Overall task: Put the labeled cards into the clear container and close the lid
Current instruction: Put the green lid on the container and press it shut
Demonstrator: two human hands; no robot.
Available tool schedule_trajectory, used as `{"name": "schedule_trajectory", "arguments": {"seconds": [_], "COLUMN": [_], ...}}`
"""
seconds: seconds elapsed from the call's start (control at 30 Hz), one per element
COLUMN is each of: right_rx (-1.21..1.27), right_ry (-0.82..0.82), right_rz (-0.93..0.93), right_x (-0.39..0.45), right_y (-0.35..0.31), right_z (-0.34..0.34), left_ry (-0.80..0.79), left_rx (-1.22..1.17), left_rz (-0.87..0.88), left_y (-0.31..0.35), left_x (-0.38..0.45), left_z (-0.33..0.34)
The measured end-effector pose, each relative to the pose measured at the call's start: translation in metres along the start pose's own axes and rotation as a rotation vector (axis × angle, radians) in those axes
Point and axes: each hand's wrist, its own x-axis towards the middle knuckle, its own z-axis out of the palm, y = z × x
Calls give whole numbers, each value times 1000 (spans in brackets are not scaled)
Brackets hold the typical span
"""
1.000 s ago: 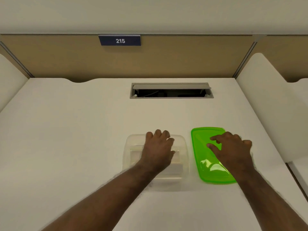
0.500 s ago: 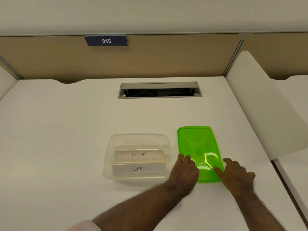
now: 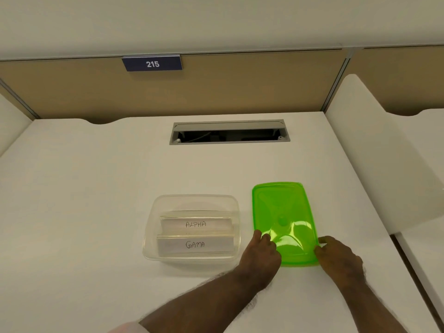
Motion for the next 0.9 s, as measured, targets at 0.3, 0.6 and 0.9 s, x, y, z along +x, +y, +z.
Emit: {"name": "schedule_trajectory", "arguments": {"seconds": [0.3,0.6,0.9], "right_rx": [702,955,918], "right_ry": [-55,-48,-124], "right_rz": [-180,-242,-176], "right_x": [-10,-23,-26], "right_y": [-17,-62,-114], "right_z": [-73,-94,-58], "left_ry": [254,599,393], "left_rx": [-169,-811,-1776], "left_rz": [-87,-344,-421], "left_y": [-19,-84,-167], "left_x": [-4,-44,-121], "left_z": [-20,-66,-29]}}
